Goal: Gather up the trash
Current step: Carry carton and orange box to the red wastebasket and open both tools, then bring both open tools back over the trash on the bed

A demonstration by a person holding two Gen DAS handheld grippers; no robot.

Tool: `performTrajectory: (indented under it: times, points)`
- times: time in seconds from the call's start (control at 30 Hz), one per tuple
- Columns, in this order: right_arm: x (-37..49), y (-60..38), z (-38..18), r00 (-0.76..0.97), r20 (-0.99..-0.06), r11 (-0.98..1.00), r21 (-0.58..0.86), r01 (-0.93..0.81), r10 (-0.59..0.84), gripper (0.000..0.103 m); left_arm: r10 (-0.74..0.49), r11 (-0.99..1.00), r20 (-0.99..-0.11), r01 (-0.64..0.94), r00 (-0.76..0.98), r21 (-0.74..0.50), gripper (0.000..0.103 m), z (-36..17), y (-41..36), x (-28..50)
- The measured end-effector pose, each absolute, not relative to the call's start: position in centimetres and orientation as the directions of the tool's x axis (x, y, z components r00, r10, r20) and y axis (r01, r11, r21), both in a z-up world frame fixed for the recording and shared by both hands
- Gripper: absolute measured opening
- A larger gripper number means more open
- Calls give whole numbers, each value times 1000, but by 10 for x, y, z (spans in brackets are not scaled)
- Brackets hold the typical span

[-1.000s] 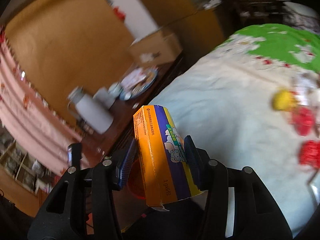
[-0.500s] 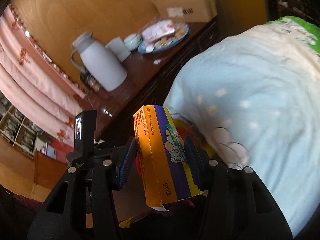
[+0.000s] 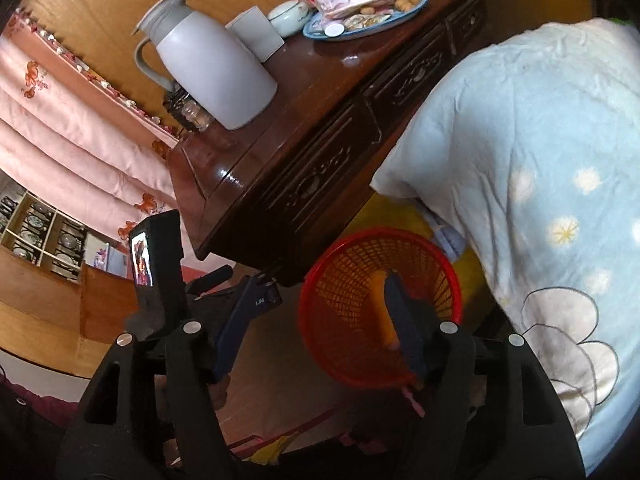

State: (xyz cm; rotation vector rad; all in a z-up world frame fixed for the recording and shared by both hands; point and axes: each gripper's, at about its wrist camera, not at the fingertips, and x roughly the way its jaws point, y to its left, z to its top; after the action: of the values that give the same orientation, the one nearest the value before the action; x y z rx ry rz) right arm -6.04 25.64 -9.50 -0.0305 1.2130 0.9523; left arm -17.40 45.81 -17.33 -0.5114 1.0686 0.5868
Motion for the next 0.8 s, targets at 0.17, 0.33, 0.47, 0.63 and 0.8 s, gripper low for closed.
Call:
performTrajectory:
  times: [0.17, 0.33, 0.47, 0.63, 0.8]
  points:
    - [-60, 239, -82, 105, -787, 657, 424, -624, 608, 68, 222, 772, -896, -631, 384, -79, 96, -161, 448, -168]
    - [-69, 224, -64, 254, -790, 699, 283, -657, 559, 75, 255, 801, -872, -597, 418, -52, 96, -140, 431, -160]
    - [-77, 208, -52, 298, -769, 699, 255, -669, 566, 78, 288, 833, -843, -552, 453, -12, 96, -118, 411, -155]
    - [-78, 176, -47, 290, -738, 703, 335, -628, 610, 83, 330, 860, -809, -508, 487, 45, 96, -94, 383, -151]
    - [-79, 134, -39, 354, -719, 739, 324, -591, 598, 83, 371, 881, -768, -458, 522, 115, 97, -70, 346, -146]
